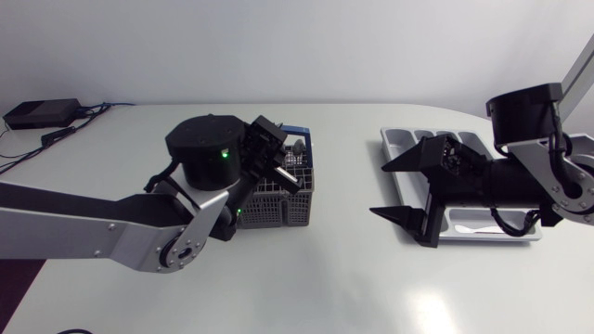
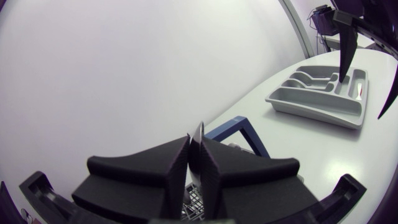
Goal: Unload the cutlery basket into the drawer organizer.
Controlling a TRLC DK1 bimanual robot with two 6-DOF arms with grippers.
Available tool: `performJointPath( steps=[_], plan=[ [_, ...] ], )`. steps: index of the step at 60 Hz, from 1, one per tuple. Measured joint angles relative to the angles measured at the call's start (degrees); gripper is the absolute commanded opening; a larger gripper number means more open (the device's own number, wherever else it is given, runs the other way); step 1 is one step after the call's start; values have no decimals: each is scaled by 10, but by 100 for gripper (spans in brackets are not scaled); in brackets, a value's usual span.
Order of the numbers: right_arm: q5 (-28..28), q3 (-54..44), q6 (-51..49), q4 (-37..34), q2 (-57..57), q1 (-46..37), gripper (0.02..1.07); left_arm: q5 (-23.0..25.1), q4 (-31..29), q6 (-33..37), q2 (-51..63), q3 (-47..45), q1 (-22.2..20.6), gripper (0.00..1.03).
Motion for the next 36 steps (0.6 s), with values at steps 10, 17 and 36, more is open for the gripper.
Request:
performJointPath(
  steps=[10, 17, 36],
  plan=[
    [12, 14, 7, 4, 0, 28, 103, 0, 0, 0, -26, -11, 0, 12],
    [17, 14, 11, 5, 1, 36, 103, 1, 0, 0, -42, -14, -1, 12],
    [19, 9, 13, 14, 1, 36, 103, 7, 0, 0, -69, -19, -3, 10]
  ],
)
